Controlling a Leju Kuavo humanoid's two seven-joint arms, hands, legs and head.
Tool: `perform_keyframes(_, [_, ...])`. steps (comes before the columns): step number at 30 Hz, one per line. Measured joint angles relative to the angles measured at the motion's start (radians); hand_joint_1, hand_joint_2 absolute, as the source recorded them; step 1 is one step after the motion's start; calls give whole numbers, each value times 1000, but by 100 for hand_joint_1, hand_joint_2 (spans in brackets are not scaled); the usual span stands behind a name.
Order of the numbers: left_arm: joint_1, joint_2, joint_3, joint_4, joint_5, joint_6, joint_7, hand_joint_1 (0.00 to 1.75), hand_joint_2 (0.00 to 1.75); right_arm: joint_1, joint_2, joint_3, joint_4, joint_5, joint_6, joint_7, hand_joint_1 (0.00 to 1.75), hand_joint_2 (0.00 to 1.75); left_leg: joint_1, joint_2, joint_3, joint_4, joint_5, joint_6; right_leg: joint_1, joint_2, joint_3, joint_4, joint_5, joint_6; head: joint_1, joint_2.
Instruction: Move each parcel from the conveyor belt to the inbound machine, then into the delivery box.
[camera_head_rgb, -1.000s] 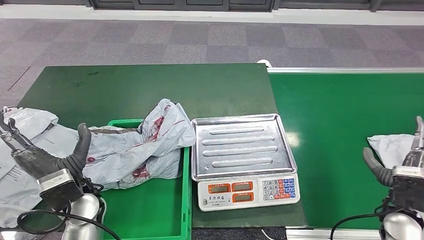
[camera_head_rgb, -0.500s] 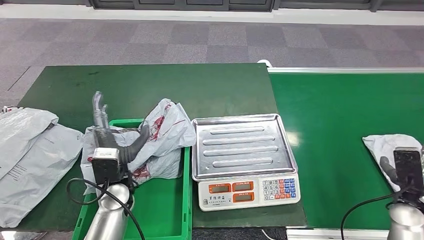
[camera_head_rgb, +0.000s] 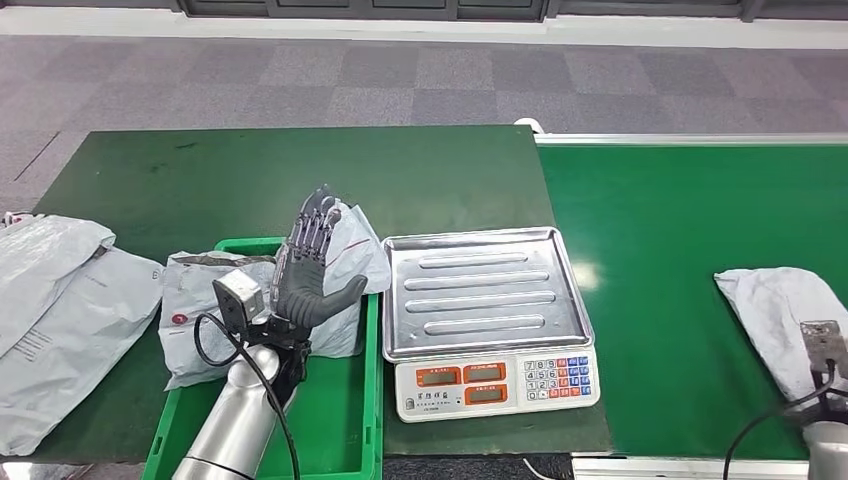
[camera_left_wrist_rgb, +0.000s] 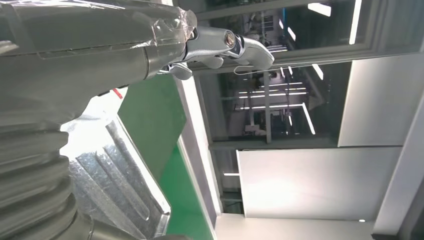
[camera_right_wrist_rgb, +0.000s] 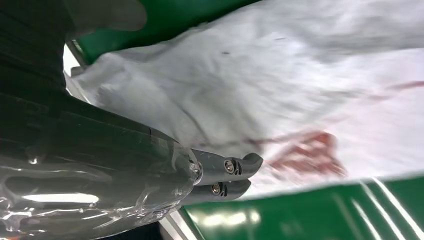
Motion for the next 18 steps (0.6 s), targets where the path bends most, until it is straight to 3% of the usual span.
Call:
perform_keyframes(4, [-10,0,0,26,5,-10,0,0,175,-14,-13,-5,69,7,20,25,0,175,0,0,0,0,0,0,0,0,0,0,0,0,0,0])
perform_keyframes(11, [-28,0,21,67,18,-44,0,0,175,-57,-42,-8,138,21,170,112,0,175,0,0,0,1,1,1,0,1,1,0,0,0,0,0])
perform_keyframes(15, [-39,0,25,84,13,-44,0,0,175,-70,-51,-9,159,21,202,120,0,175,0,-1,0,2,1,2,1,0,2,-1,1,1,0,0])
perform_keyframes(16, [-40,0,26,86,13,-44,0,0,175,-72,-52,-9,163,21,203,121,14,175,0,-1,0,2,1,2,1,0,3,-1,1,2,0,0])
perform_keyframes(18, [-42,0,26,92,12,-44,0,0,175,-76,-53,-9,168,21,204,122,101,175,1,-1,0,2,1,2,1,0,3,-1,1,2,0,0])
